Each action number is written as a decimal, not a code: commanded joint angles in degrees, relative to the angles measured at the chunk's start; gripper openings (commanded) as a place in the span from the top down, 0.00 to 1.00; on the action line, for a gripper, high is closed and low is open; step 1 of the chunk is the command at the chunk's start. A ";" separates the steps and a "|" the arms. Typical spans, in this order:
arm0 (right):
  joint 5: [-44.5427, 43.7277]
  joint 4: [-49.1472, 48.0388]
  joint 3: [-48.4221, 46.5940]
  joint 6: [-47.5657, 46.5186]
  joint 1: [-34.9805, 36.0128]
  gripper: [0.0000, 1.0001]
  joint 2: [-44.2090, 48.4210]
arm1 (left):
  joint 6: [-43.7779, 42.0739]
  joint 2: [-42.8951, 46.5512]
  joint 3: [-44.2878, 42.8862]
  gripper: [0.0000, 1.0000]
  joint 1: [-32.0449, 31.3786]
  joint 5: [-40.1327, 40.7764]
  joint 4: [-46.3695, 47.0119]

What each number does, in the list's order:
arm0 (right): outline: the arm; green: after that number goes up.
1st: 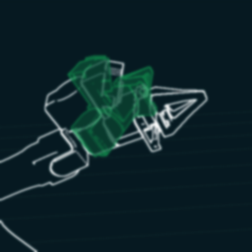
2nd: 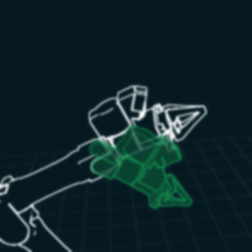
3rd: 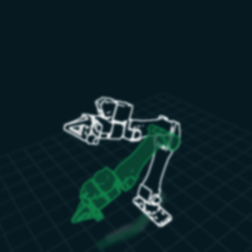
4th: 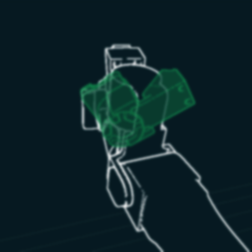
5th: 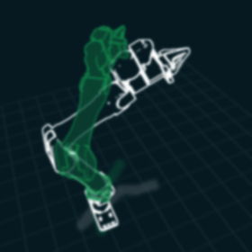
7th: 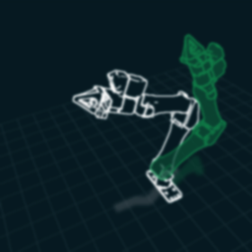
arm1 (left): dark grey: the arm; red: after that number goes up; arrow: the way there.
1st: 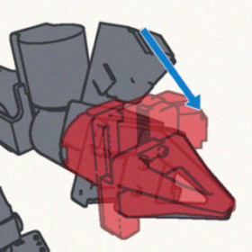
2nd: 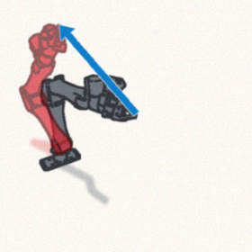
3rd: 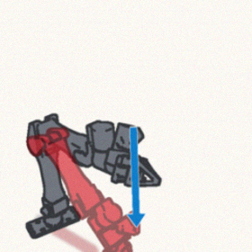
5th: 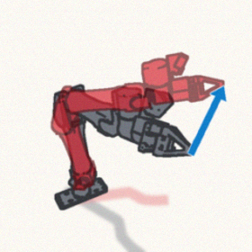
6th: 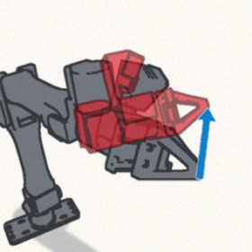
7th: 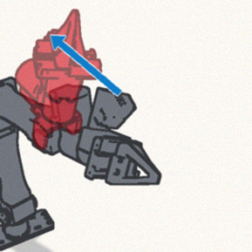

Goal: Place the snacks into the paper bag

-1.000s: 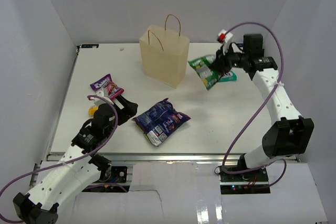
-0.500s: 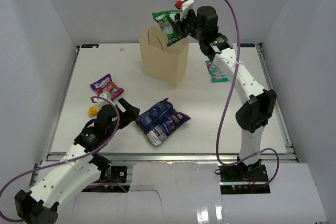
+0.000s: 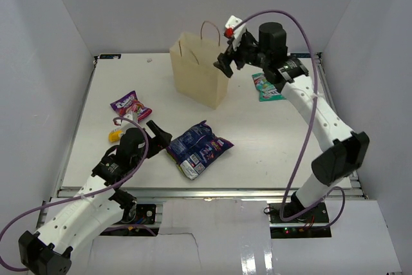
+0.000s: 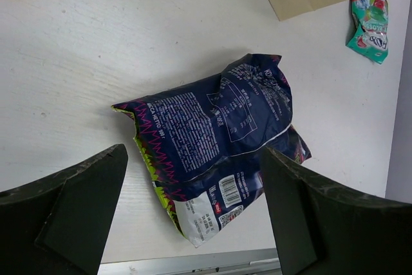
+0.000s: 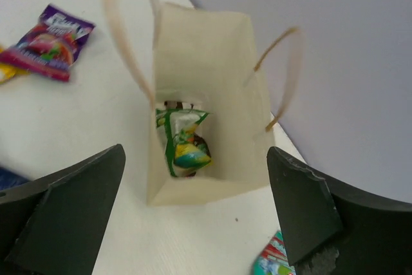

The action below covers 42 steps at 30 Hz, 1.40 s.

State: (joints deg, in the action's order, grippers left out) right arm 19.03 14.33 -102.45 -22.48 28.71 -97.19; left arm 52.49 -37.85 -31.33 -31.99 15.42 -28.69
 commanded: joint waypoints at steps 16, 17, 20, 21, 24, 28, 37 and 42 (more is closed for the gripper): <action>-3.10 8.26 22.31 -13.26 19.36 0.10 -2.63 | 1.03 1.98 -4.70 0.09 0.17 8.13 -8.66; -5.82 7.56 21.95 -9.72 19.98 0.10 -3.61 | 1.64 3.38 -4.70 0.09 0.17 8.40 -9.88; -11.89 3.26 24.05 -1.18 21.73 0.10 -5.20 | 2.79 5.58 -4.62 0.09 0.17 9.54 -12.52; -13.30 1.51 25.97 1.10 21.91 0.09 -5.29 | 3.40 6.81 -4.62 0.09 0.17 9.89 -13.06; -11.91 3.16 27.39 4.71 22.00 0.07 -6.52 | 4.02 8.05 -4.27 0.09 0.17 10.86 -13.94; -10.94 3.78 31.16 8.85 22.09 0.06 -7.14 | 4.03 7.96 -4.26 0.09 0.17 11.65 -14.20; 1.61 5.00 30.83 9.84 20.95 0.88 -5.30 | 3.94 7.35 -4.53 0.09 0.17 11.65 -14.20; 14.45 7.73 26.17 0.08 15.95 0.92 -0.30 | 3.94 9.63 -4.26 0.09 0.17 11.74 -14.47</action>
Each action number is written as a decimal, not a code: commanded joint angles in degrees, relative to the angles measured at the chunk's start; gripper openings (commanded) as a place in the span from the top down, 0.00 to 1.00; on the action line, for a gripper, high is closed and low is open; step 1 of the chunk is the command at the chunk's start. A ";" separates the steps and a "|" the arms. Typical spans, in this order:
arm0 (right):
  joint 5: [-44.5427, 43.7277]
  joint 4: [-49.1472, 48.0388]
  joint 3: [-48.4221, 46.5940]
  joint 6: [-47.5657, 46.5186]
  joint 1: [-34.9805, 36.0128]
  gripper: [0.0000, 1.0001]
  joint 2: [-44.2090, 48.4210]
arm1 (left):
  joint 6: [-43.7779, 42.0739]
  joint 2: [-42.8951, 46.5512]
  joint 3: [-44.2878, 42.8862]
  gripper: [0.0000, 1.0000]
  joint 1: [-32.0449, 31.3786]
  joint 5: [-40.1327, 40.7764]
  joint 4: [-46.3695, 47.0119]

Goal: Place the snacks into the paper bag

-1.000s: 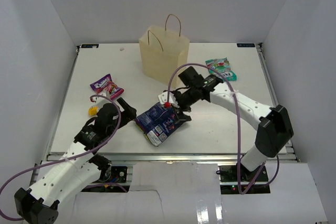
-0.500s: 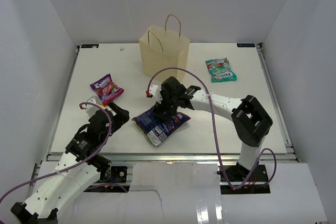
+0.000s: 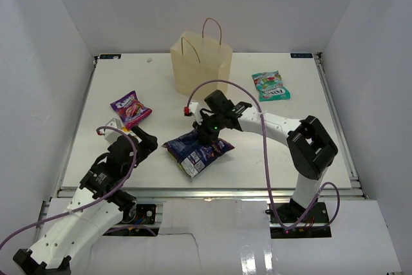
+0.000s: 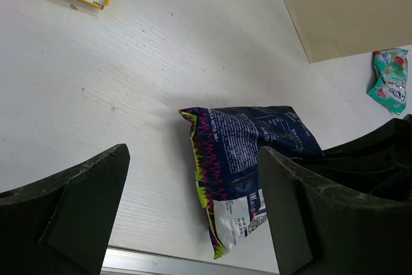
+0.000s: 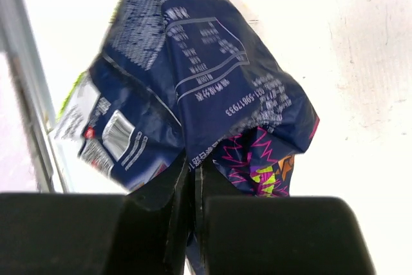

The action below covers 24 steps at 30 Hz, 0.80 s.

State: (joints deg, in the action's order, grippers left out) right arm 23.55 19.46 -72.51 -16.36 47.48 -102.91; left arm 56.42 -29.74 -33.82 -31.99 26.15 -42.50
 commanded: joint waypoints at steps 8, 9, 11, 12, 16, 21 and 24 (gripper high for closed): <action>16.44 1.72 -16.07 -13.09 -9.42 0.92 12.03 | 0.70 3.28 -1.77 0.09 0.17 1.36 -1.80; 16.35 1.54 -19.48 -12.82 -10.12 0.92 12.56 | 0.79 3.54 -1.77 0.09 0.17 1.36 -1.88; 14.86 0.05 -23.01 -11.07 -10.83 0.92 12.91 | 0.88 3.54 -1.68 0.09 0.17 1.53 -1.88; 14.34 -0.47 -26.94 -10.54 -11.18 0.92 12.65 | 0.88 3.54 -1.60 0.09 0.17 1.53 -1.88; 8.82 -2.93 -38.18 -8.43 -13.12 0.92 11.16 | 1.14 3.28 -1.42 0.09 0.17 1.45 -1.80; -0.76 -9.87 -53.24 -8.07 -13.91 0.92 5.37 | 0.88 2.40 -1.07 0.09 0.17 1.53 -0.66; -5.60 -16.11 -59.40 -8.33 -13.91 0.92 1.76 | 0.35 1.79 -1.24 0.09 0.17 1.45 -0.04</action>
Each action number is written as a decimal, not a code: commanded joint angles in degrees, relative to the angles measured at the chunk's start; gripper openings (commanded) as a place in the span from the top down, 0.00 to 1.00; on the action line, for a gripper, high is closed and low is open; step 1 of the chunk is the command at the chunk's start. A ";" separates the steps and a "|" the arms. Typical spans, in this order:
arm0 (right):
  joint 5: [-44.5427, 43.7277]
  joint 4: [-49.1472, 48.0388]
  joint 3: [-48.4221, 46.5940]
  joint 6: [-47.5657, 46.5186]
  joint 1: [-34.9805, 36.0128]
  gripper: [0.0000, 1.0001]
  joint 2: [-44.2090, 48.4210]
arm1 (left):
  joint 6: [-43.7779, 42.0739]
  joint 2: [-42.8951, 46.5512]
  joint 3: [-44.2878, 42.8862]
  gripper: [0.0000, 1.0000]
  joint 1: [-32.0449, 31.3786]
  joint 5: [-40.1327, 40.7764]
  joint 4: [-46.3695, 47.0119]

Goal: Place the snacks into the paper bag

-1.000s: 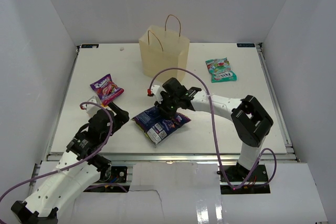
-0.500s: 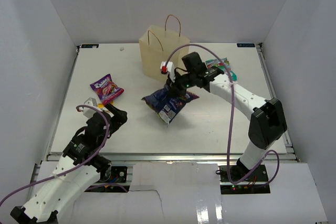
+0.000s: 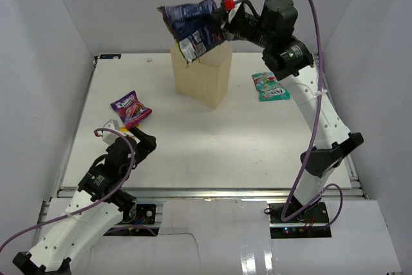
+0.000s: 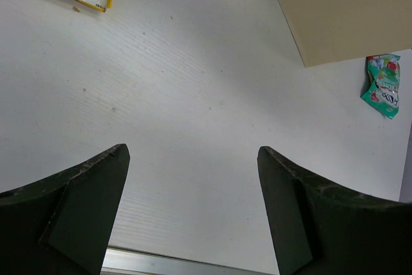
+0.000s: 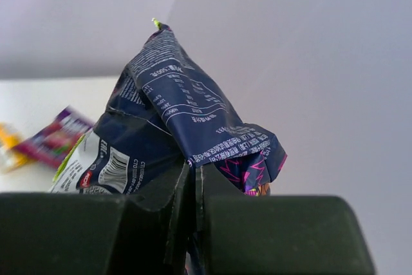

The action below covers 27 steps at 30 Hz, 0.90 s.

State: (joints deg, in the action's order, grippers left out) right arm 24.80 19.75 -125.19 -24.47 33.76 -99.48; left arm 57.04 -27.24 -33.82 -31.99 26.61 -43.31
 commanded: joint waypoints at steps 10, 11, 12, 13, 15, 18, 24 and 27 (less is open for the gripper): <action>-20.83 -31.26 -14.12 -7.51 -0.18 0.92 -12.92 | -0.61 -1.58 -0.98 0.09 0.17 0.46 1.83; -21.45 -31.70 -14.21 -7.96 -0.27 0.92 -14.06 | -0.61 -1.58 -0.89 0.09 0.17 0.46 1.91; -22.59 -31.96 -14.56 -8.57 -0.18 0.92 -14.68 | -0.61 -1.93 -0.89 0.09 0.17 0.37 2.09; -23.12 -32.40 -14.47 -9.36 -0.18 0.92 -15.47 | -0.52 -2.02 -0.81 0.09 0.17 0.28 2.26; -23.65 -33.10 -13.43 -10.24 -0.18 0.92 -15.92 | -0.61 -2.20 -0.37 0.09 0.17 0.11 2.79; -23.57 -33.55 -12.19 -11.30 -0.10 0.92 -16.27 | -0.87 -3.08 -0.28 0.09 0.17 -0.16 3.49; -22.95 -33.20 -7.01 -11.13 -0.10 0.92 -14.51 | -1.66 -4.13 -0.19 0.09 0.17 -0.42 4.55; -23.39 -32.93 -5.95 -10.78 -0.18 0.92 -13.99 | -1.84 -4.13 0.33 0.09 0.17 -0.42 5.08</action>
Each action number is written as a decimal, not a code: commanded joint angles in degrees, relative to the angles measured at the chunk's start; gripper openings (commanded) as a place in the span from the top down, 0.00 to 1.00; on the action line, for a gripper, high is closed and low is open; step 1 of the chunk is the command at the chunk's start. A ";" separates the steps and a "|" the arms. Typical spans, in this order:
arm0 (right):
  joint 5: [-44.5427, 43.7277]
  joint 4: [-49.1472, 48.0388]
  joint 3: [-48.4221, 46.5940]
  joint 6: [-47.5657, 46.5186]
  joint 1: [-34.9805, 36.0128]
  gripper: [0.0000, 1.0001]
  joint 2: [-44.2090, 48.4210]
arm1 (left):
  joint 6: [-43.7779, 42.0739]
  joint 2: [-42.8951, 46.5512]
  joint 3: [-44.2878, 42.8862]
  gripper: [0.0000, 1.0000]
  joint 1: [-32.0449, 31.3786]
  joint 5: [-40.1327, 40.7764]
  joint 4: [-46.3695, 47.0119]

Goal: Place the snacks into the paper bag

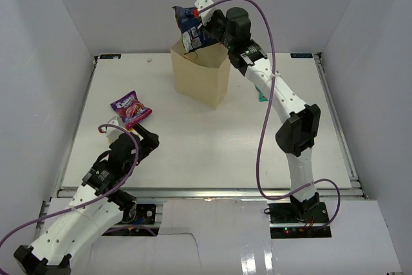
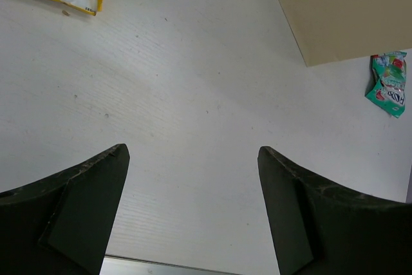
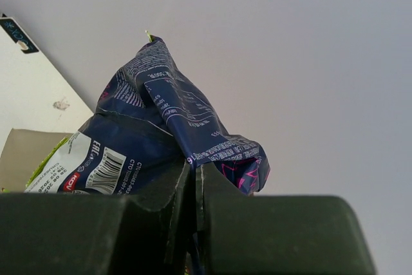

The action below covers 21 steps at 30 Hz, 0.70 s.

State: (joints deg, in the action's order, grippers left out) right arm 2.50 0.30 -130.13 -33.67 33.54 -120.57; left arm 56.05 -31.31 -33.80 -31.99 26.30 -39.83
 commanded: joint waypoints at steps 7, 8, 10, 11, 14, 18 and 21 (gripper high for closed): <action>-2.15 -14.62 -5.31 -1.49 0.03 0.92 6.76 | -1.12 -0.07 0.84 0.08 0.17 -0.46 2.30; -2.24 -14.80 -6.01 -1.40 0.03 0.92 6.84 | -1.12 0.02 0.93 0.08 0.17 -0.46 2.39; -2.15 -15.41 -7.25 -1.49 0.03 0.92 7.19 | -1.30 -0.15 0.93 0.08 0.17 -0.46 2.66; -2.24 -15.67 -7.42 -1.57 0.03 0.92 7.37 | -1.30 -0.24 0.93 0.08 0.17 -0.46 2.92; -3.99 -16.38 -7.60 -2.01 0.03 0.92 7.81 | -1.47 -0.59 0.84 0.08 0.17 -0.73 3.36; -4.96 -17.17 -7.42 -2.89 0.12 0.92 8.16 | -1.82 -1.12 0.67 0.08 0.17 -0.90 3.62; -5.23 -17.87 -7.07 -3.94 0.03 0.92 8.07 | -1.82 -1.21 0.67 0.08 0.17 -1.08 3.71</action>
State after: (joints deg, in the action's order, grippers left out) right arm -0.91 -2.46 -132.25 -34.96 33.54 -118.78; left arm 54.87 -32.51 -33.23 -31.99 25.69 -37.26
